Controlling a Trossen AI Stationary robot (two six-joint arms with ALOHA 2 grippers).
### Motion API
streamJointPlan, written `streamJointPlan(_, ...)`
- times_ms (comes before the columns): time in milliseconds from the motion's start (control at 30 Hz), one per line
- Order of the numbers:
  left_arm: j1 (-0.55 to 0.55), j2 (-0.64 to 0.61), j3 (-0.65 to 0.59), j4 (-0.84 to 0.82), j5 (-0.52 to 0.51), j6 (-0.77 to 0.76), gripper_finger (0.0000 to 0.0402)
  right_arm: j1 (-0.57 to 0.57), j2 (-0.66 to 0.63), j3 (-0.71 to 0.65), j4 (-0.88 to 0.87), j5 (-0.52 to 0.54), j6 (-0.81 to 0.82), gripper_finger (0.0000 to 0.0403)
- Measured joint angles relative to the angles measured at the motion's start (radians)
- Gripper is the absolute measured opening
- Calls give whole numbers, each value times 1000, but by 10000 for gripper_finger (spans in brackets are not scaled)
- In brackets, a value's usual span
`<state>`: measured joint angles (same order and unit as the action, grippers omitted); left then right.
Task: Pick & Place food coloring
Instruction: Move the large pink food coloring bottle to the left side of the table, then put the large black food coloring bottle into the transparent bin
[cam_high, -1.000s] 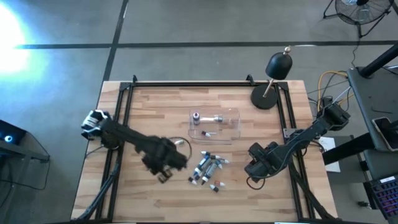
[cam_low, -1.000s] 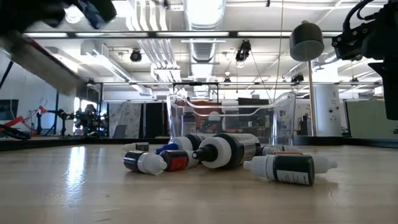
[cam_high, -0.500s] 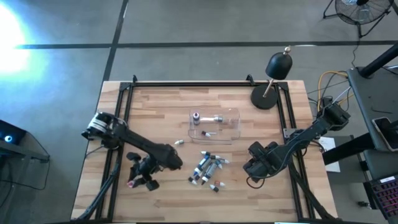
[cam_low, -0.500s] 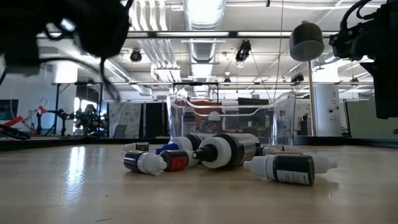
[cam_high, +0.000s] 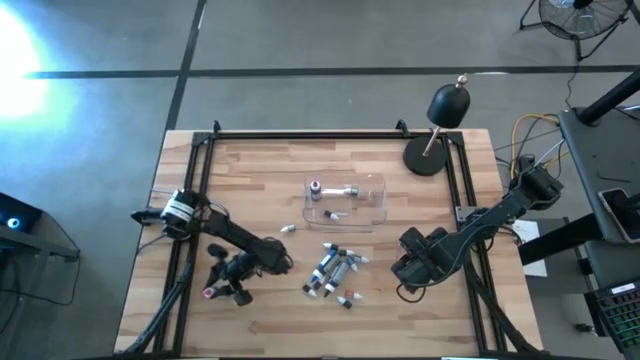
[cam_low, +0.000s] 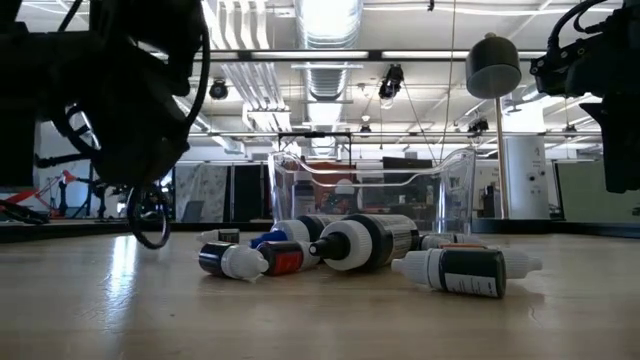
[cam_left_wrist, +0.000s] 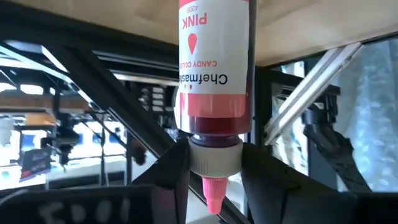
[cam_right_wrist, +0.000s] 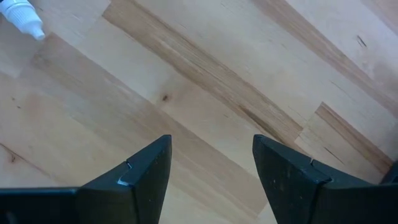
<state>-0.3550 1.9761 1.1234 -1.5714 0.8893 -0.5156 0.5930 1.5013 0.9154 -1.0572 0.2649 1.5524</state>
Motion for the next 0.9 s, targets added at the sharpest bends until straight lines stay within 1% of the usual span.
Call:
streamJointPlan(133,0,2,36,1,-89,0,123,0,0,0,1,0,0,219)
streamJointPlan(333,0,2,89,10,-115,-5,146,0,0,0,1,0,0,219)
streamJointPlan(500,0,1,134,0,-140,-13,155,0,0,-2,1,0,-2,219)
streamJointPlan(567,0,-13,159,2,-177,-30,155,0,0,-2,3,-1,-13,219)
streamJointPlan(667,0,-53,201,1,-287,-70,156,0,0,-2,27,2,-64,219)
streamJointPlan(733,3,-80,228,0,-392,-102,156,0,0,-3,76,26,-132,219)
streamJointPlan(833,5,-125,269,1,-583,-143,156,-12,0,-4,204,38,-248,219)
streamJointPlan(900,6,-155,294,12,-693,-163,156,-31,0,-6,332,17,-355,219)
